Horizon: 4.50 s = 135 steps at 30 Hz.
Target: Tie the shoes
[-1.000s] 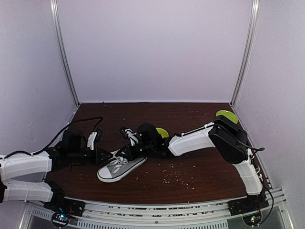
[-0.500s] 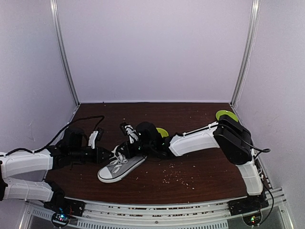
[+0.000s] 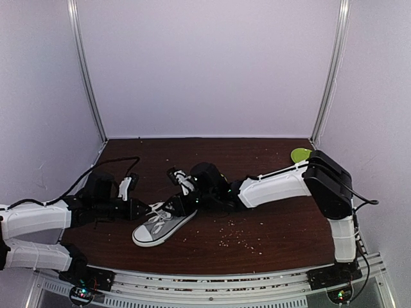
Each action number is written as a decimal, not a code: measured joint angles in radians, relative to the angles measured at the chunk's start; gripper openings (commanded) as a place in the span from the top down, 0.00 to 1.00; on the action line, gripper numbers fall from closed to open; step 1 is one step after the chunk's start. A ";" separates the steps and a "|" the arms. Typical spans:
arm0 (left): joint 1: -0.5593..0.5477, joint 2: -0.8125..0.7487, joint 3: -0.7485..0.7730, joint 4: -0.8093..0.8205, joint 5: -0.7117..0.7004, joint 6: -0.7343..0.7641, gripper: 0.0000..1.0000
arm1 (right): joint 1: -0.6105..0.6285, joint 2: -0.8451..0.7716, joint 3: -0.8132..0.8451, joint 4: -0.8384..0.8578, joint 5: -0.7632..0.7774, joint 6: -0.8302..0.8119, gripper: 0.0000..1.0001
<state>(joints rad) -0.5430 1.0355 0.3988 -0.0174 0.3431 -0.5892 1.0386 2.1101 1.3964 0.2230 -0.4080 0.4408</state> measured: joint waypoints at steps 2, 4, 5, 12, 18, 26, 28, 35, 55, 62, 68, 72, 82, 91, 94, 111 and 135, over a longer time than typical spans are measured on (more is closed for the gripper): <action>0.000 0.003 0.000 -0.005 -0.003 0.000 1.00 | -0.013 -0.042 -0.016 -0.018 -0.036 -0.023 0.44; 0.000 0.005 0.000 -0.008 -0.006 -0.001 1.00 | -0.031 -0.091 -0.015 -0.044 -0.095 -0.061 0.41; 0.000 0.005 0.000 -0.008 -0.006 -0.001 1.00 | -0.032 -0.096 -0.014 -0.048 -0.101 -0.067 0.39; 0.000 0.005 0.000 -0.008 -0.006 -0.001 1.00 | -0.072 -0.086 0.079 -0.188 -0.121 -0.142 0.27; 0.000 0.006 0.000 -0.009 -0.003 0.000 1.00 | -0.106 0.010 0.231 -0.346 -0.072 -0.155 0.23; 0.000 0.019 0.019 -0.024 0.002 0.012 1.00 | -0.127 0.109 0.343 -0.529 -0.100 -0.169 0.19; 0.001 0.020 0.024 -0.030 0.005 0.018 1.00 | -0.127 0.109 0.332 -0.544 -0.138 -0.179 0.19; 0.001 0.027 0.037 -0.045 0.018 0.037 1.00 | -0.136 0.086 0.269 -0.524 -0.265 -0.230 0.19; 0.001 0.026 0.038 -0.045 0.109 0.095 1.00 | -0.034 -0.068 0.024 -0.539 -0.386 -0.138 0.23; 0.001 0.035 0.047 -0.036 0.140 0.129 1.00 | -0.024 -0.144 0.000 -0.519 -0.221 -0.120 0.20; 0.001 0.054 0.054 -0.019 0.159 0.137 1.00 | -0.026 -0.123 0.078 -0.451 -0.113 -0.111 0.28; 0.001 0.056 0.054 -0.010 0.164 0.140 1.00 | -0.043 -0.094 0.111 -0.368 -0.063 -0.056 0.33; 0.001 0.063 0.054 -0.006 0.171 0.143 1.00 | -0.113 0.024 0.205 -0.373 -0.066 -0.039 0.45; 0.001 0.072 0.054 -0.005 0.171 0.144 1.00 | -0.107 0.043 0.209 -0.439 -0.182 -0.127 0.48; 0.001 0.075 0.054 -0.005 0.171 0.144 1.00 | -0.105 0.044 0.209 -0.446 -0.219 -0.151 0.48; 0.001 0.083 0.065 -0.004 0.173 0.144 1.00 | -0.101 0.105 0.238 -0.461 -0.318 -0.201 0.48; 0.001 0.082 0.067 0.005 0.171 0.144 1.00 | -0.084 0.021 0.188 -0.389 -0.285 -0.231 1.00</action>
<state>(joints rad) -0.5419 1.1179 0.4660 -0.0124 0.5140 -0.4454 0.9550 2.1315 1.5845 -0.1658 -0.6926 0.2096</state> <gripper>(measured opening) 0.011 0.008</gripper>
